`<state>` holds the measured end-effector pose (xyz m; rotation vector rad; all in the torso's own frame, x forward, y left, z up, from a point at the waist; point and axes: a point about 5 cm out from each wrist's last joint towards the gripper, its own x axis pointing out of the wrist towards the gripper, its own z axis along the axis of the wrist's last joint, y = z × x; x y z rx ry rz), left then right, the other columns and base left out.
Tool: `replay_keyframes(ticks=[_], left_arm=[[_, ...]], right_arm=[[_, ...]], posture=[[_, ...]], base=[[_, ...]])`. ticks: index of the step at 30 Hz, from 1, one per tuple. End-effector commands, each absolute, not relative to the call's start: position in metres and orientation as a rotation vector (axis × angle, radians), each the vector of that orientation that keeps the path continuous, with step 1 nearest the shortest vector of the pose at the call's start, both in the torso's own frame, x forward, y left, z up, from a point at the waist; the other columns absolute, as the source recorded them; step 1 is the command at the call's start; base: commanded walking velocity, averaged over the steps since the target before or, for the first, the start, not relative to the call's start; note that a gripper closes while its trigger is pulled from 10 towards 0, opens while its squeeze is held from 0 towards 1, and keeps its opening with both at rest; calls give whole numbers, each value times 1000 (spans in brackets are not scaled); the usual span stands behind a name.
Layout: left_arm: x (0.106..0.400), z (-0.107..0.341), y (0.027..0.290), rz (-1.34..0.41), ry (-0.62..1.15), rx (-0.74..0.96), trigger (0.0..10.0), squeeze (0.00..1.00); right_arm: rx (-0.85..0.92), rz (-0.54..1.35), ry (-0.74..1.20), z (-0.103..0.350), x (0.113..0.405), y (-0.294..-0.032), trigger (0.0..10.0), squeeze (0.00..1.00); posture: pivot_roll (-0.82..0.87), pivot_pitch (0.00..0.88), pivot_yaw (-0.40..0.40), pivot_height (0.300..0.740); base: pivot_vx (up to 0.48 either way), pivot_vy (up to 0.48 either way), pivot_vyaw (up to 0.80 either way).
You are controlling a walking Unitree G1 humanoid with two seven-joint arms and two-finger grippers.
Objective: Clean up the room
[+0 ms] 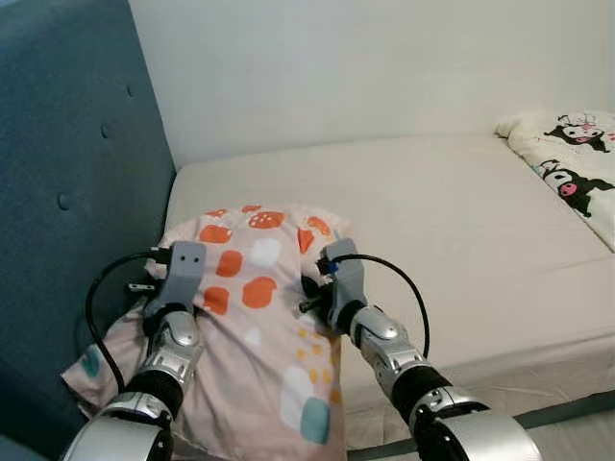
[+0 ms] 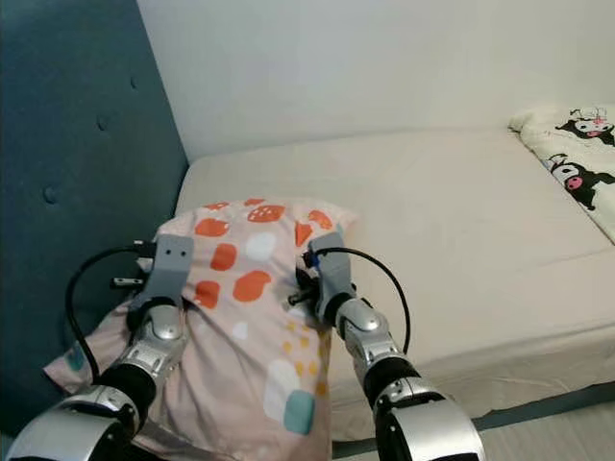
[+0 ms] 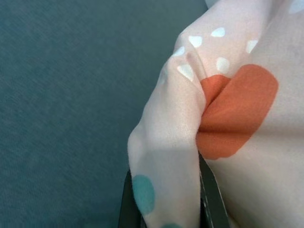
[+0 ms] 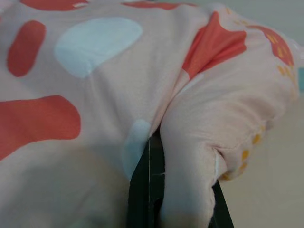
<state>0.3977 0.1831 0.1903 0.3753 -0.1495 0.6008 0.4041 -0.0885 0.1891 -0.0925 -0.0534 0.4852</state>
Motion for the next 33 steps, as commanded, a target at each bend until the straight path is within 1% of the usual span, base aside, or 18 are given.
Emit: replay_keyframes(ticks=[1, 10, 11, 14, 15, 18, 20, 27, 31, 33], left_arm=[[392, 186, 204, 720, -118, 350, 10000, 0], [397, 197, 197, 710, -136, 271, 10000, 0], [400, 209, 197, 690, -169, 204, 10000, 0], [401, 212, 197, 675, -181, 171, 10000, 0], [402, 215, 197, 652, -188, 127, 10000, 0], [403, 217, 199, 607, -209, 73, 10000, 0], [402, 217, 200, 602, -212, 70, 10000, 0], [399, 219, 206, 523, -290, 11, 10000, 0], [394, 222, 220, 542, -343, -31, 10000, 0], [394, 222, 222, 547, -348, -31, 10000, 0]], right_arm=[[-102, 411, -5, 177, 404, -109, 10000, 0], [-111, 358, -39, 190, 408, -114, 10000, 0], [-86, 310, -78, 204, 413, -117, 10000, 0], [-83, 292, -90, 209, 414, -119, 10000, 0], [-87, 274, -103, 215, 416, -120, 10000, 0], [-112, 252, -126, 227, 419, -123, 10000, 0], [-123, 252, -129, 229, 419, -124, 10000, 0], [-144, 239, -165, 249, 423, -131, 10000, 0], [-173, 242, -188, 257, 423, -130, 10000, 0], [-181, 239, -189, 258, 423, -130, 10000, 0]], posture=[[108, 347, 2, 594], [109, 342, 4, 594], [111, 338, 4, 594], [112, 337, 4, 594], [113, 337, 3, 594], [117, 337, 2, 594], [117, 337, 2, 594], [122, 334, -7, 594], [125, 330, -10, 594], [128, 330, -12, 594]], base=[[0, 0, 0], [0, 0, 0], [0, 0, 0], [0, 0, 0], [0, 0, 0], [0, 0, 0], [0, 0, 0], [0, 0, 0], [0, 0, 0], [0, 0, 0]])
